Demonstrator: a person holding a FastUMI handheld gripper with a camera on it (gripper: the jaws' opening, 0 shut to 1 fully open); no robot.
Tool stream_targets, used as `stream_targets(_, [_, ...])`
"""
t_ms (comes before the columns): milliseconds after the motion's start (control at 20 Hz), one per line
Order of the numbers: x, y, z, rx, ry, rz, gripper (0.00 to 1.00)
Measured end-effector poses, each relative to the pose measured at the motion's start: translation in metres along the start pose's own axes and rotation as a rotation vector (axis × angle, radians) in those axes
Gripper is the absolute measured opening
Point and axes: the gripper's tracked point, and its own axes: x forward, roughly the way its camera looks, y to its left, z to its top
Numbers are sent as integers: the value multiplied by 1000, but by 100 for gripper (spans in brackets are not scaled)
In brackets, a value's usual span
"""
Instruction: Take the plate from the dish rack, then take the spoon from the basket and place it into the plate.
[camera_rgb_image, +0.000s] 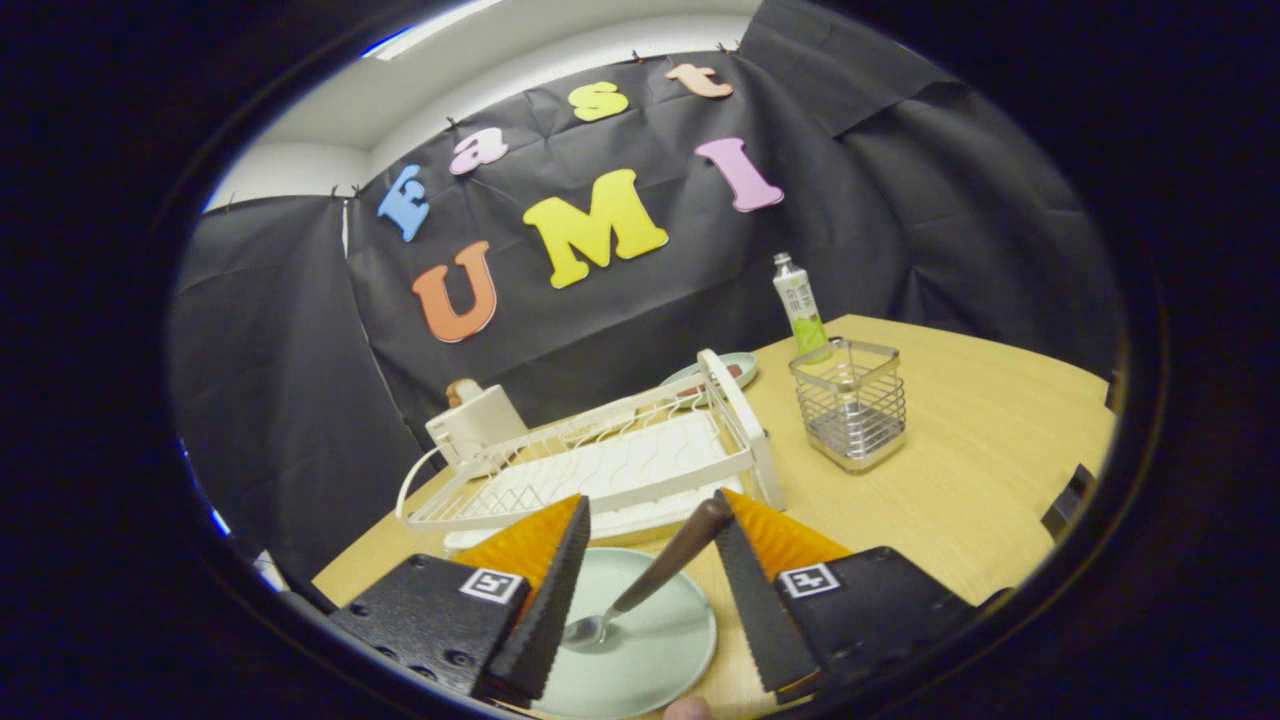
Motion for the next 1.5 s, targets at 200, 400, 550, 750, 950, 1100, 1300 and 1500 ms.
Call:
stream_targets(200, [-10, 2, 25, -92, -105, -49, 100])
stream_targets(400, [-25, 19, 41, -190, -175, -68, 100])
stream_targets(550, [-35, 32, 49, -253, -213, -83, 100])
stream_targets(750, [-51, 54, 58, -319, -261, -85, 100])
stream_targets(950, [-65, 72, 63, -339, -299, -86, 100])
stream_targets(1100, [-74, 84, 69, -375, -345, -103, 100])
stream_targets(1300, [-79, 103, 61, -389, -355, -82, 100])
stream_targets(1500, [-81, 117, 60, -409, -382, -60, 100])
